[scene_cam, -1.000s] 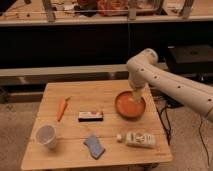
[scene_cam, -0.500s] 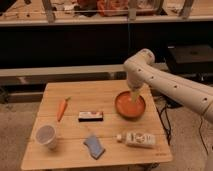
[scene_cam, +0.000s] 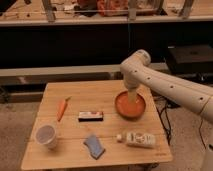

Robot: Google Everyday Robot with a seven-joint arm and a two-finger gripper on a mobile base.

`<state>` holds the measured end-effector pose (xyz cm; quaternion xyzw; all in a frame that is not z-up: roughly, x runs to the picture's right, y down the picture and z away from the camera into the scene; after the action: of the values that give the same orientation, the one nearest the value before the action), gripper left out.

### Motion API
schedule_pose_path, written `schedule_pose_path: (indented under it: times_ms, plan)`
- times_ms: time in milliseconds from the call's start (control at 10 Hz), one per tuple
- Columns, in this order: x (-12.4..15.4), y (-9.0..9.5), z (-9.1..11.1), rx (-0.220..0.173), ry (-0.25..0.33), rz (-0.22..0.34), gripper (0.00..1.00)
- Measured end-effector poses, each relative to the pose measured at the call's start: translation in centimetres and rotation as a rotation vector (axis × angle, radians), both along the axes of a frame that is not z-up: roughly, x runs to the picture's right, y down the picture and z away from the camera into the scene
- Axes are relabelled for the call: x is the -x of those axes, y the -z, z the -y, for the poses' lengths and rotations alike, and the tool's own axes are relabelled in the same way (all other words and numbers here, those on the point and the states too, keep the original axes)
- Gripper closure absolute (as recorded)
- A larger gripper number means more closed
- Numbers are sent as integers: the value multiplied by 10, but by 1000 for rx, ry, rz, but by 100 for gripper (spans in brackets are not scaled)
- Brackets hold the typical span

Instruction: Place the eraser in the ceramic cup

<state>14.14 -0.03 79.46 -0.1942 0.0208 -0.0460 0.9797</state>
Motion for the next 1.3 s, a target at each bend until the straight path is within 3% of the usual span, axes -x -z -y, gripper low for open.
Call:
schedule_pose_path:
  times_ms: [900, 1300]
  plan:
    - [23, -3, -2, -18, 21, 21, 20]
    - [39, -5, -5, -24, 43, 60, 20]
